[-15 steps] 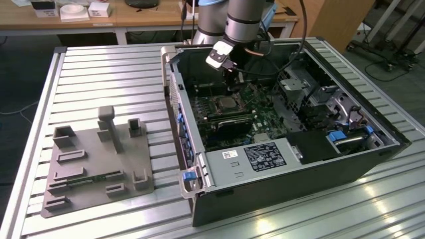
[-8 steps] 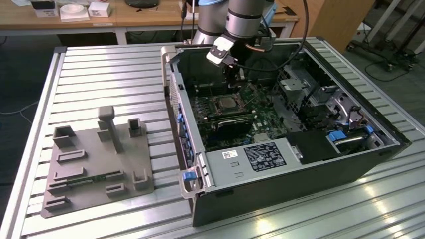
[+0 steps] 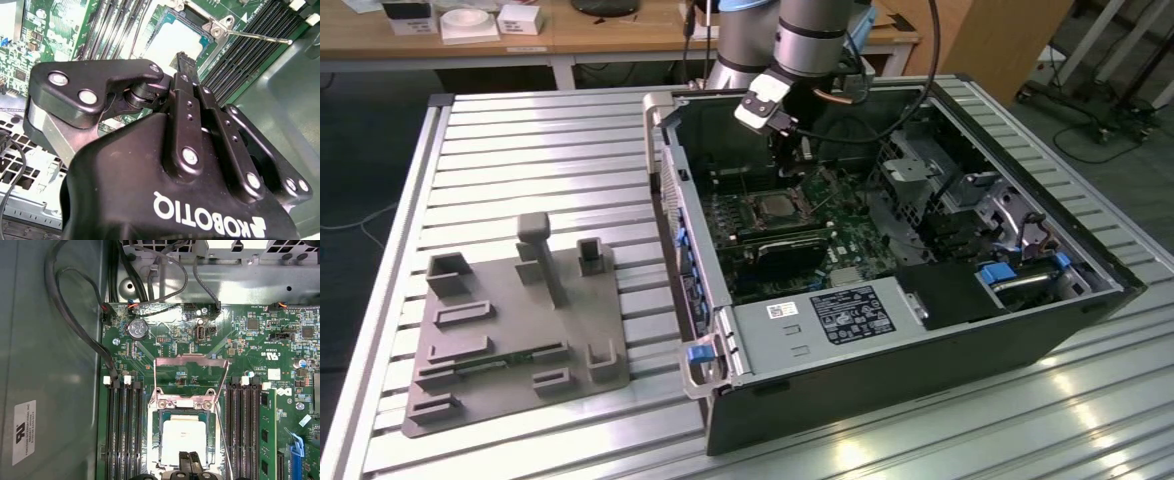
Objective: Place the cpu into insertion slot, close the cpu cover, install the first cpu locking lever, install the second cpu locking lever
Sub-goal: 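Place the cpu into insertion slot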
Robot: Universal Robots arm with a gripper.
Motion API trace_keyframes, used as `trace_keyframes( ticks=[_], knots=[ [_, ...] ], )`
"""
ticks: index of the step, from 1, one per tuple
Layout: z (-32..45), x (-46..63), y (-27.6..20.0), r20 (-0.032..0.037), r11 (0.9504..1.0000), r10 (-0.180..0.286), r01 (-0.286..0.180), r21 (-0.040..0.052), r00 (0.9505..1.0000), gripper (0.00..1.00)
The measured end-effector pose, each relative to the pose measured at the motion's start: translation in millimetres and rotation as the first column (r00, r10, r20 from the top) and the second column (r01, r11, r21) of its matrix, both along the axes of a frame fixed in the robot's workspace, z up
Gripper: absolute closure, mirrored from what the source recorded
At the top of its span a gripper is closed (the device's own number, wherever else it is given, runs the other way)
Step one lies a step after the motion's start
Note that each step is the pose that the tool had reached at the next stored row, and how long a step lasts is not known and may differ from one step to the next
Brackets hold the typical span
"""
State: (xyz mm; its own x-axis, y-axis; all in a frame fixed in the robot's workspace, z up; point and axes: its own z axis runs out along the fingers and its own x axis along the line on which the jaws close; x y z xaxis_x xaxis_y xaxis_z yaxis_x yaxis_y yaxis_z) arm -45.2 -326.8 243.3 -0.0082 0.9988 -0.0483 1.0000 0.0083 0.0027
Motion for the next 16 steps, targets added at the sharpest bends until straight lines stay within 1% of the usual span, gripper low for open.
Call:
trace_keyframes(
  ticks=[6,16],
  knots=[
    [0.0,1.9,0.0,0.0000,1.0000,0.000,0.000,-0.0001,1.0000,0.90],
    [-1.7,16.2,0.5,0.0000,1.0000,0.000,0.000,-0.0001,1.0000,0.90]
  ],
)
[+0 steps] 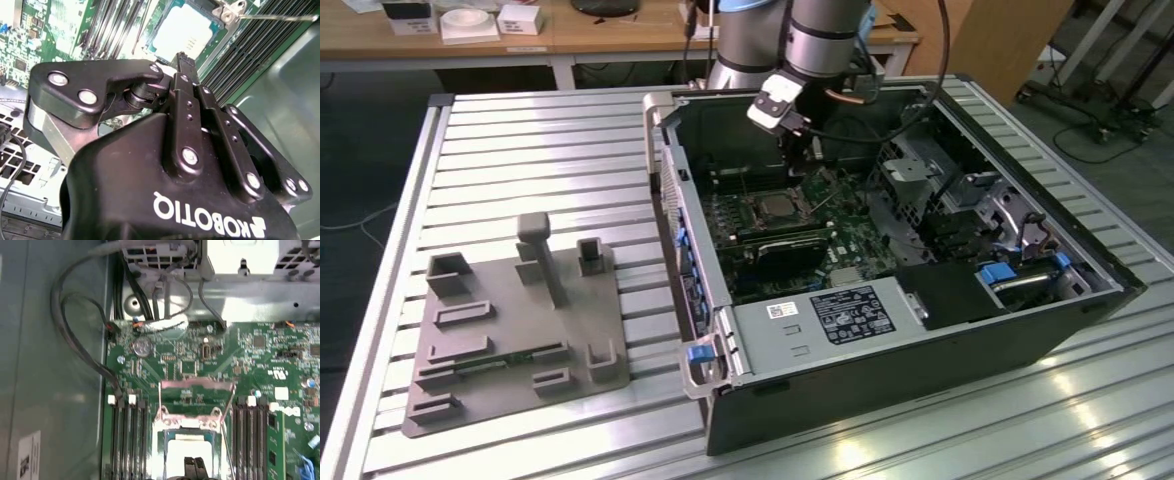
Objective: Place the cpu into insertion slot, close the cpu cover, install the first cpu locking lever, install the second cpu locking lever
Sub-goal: 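Place the cpu into insertion slot, then close the cpu cover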
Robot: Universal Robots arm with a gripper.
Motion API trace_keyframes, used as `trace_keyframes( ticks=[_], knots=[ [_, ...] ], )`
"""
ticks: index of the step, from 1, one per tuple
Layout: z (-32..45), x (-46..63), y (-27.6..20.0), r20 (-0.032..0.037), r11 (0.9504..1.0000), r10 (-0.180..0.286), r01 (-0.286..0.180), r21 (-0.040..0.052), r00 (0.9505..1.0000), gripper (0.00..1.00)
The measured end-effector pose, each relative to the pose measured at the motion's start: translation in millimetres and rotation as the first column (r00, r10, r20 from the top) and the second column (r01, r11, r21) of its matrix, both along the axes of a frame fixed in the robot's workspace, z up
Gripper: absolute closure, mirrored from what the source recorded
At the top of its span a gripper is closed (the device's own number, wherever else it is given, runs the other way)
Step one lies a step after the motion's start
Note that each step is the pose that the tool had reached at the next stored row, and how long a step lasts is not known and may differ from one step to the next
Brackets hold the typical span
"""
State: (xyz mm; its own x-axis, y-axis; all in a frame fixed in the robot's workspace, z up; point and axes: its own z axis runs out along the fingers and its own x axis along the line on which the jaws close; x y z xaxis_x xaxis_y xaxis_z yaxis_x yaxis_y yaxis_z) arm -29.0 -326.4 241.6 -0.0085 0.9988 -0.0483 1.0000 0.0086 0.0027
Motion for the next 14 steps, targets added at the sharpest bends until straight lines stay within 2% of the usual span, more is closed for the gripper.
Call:
trace_keyframes(
  ticks=[5,11,14],
  knots=[
    [-1.9,12.0,0.2,0.0001,1.0000,0.000,0.000,0.0000,1.0000,0.90],
    [-0.7,13.2,0.2,0.0000,1.0000,0.000,0.000,0.0001,1.0000,0.90],
    [3.8,13.2,0.2,0.0001,1.0000,0.000,0.000,0.0000,1.0000,0.90]
  ],
)
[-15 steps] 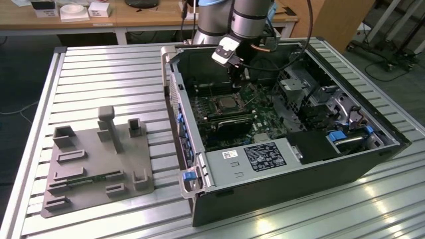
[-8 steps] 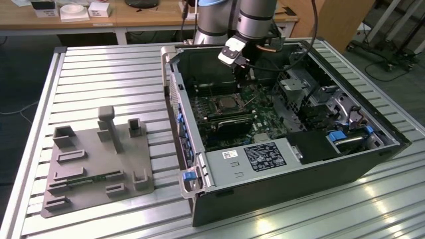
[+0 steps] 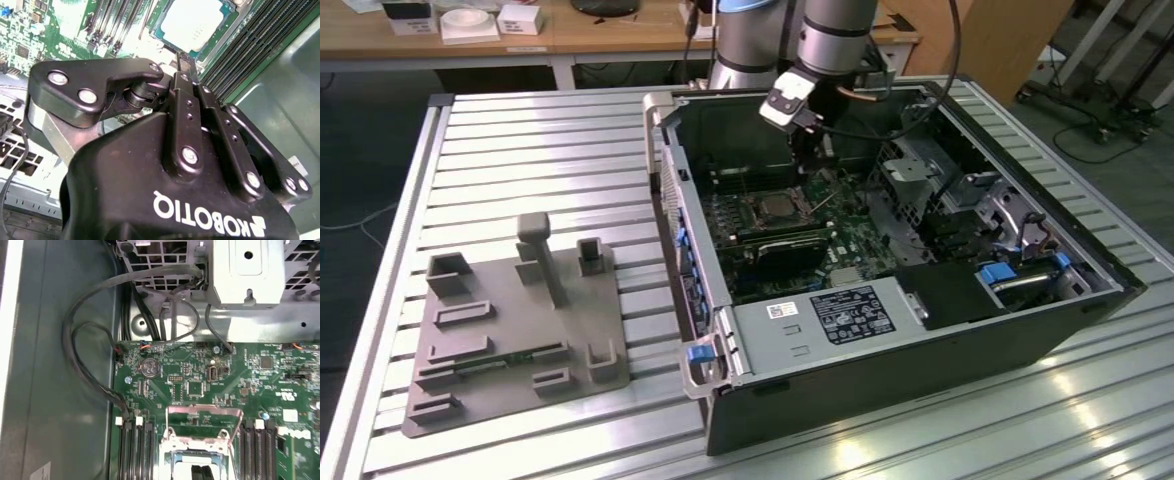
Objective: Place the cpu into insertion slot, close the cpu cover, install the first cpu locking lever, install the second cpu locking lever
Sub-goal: 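Close the cpu cover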
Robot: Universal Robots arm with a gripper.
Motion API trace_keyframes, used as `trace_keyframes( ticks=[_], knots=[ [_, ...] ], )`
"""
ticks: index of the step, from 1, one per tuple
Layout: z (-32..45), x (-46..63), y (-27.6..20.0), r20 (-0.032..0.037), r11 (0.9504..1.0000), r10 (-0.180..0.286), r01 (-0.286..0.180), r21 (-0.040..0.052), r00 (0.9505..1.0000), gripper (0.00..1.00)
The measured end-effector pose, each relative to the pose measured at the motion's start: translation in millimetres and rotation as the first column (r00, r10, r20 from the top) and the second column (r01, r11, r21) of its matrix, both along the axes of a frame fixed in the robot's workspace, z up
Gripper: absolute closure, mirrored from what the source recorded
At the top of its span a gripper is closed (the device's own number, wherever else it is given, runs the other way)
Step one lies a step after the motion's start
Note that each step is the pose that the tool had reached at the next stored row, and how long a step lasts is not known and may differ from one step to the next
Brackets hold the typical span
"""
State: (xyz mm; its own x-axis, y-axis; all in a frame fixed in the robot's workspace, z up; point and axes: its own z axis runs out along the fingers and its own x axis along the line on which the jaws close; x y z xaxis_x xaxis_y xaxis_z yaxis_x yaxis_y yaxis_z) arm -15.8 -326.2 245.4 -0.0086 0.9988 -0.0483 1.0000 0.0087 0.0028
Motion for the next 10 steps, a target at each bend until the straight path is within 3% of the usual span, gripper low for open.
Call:
trace_keyframes(
  ticks=[5,10],
  knots=[
    [9.8,0.0,0.0,0.0000,1.0000,0.000,0.000,0.0000,1.0000,0.90],
    [10.1,6.0,0.1,0.0001,1.0000,0.000,0.000,0.0001,1.0000,0.90]
  ],
)
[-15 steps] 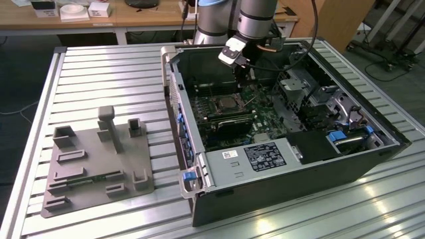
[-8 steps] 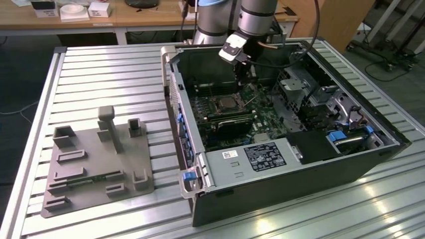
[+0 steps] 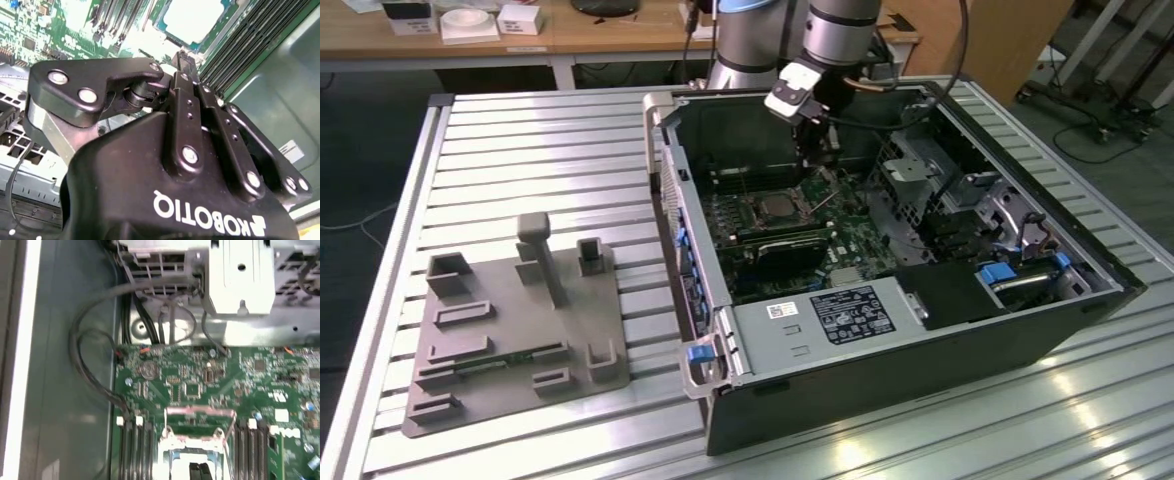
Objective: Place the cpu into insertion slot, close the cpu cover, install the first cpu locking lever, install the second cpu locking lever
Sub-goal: 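Close the cpu cover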
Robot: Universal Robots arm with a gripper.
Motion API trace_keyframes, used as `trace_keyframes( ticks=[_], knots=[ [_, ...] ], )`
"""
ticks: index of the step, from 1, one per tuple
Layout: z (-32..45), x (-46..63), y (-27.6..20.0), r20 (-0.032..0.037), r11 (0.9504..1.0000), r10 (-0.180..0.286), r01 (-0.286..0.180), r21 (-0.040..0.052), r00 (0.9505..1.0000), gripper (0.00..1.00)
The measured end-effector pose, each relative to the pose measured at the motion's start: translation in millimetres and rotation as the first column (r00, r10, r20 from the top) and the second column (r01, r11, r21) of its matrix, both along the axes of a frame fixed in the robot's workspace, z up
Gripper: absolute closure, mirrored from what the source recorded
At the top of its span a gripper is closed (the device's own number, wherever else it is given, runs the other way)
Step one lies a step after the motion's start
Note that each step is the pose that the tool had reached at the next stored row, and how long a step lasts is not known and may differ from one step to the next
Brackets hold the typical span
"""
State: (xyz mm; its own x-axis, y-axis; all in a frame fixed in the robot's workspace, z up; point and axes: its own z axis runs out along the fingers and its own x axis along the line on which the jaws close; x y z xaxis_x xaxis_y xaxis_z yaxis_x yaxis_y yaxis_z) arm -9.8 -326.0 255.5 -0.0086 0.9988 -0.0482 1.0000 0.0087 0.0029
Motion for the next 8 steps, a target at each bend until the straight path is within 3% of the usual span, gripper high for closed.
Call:
trace_keyframes(
  ticks=[8],
  knots=[
    [1.8,7.3,0.3,0.0000,1.0000,0.000,0.000,0.0000,1.0000,0.90]
  ],
)
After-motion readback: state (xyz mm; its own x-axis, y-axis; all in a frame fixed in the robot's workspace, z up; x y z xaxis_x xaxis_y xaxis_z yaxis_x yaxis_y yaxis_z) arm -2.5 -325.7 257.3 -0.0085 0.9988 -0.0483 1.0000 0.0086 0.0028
